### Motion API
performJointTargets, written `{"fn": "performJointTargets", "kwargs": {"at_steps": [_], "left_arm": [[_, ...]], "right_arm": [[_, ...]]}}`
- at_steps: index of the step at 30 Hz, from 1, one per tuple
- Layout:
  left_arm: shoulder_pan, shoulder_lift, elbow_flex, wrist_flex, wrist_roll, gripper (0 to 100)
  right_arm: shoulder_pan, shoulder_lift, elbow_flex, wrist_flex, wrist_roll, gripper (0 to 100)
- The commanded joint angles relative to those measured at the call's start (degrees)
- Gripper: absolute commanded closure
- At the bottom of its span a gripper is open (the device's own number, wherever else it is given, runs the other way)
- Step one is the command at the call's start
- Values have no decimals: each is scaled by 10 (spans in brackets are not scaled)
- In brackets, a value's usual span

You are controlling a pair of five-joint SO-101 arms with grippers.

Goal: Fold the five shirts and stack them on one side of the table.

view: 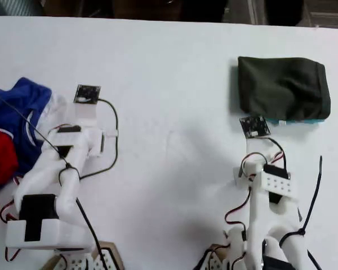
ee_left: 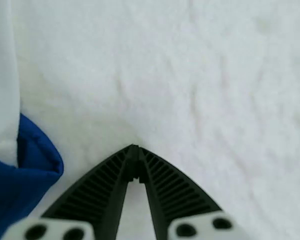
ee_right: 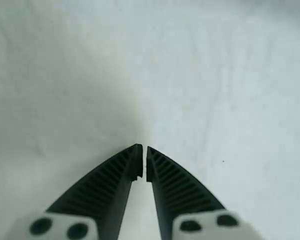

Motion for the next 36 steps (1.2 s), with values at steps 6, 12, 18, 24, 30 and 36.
{"fn": "performJointTargets", "kwargs": {"at_steps": [6,12,18,24,30,36], "left_arm": [[6,0,-19,-7,2,973],[-12,-3,-54,29,2,969],[-113,2,-214,227,-36,948],[-268,3,-354,358,-120,772],[-410,3,-366,363,-215,751],[-520,4,-368,331,-287,749]], "right_arm": [[-15,-16,4,-33,0,978],[-42,-16,18,-44,3,978],[-42,-16,18,-43,4,978],[-41,-20,20,-42,3,978],[-41,-20,20,-42,2,978],[-43,-20,20,-43,1,978]]}}
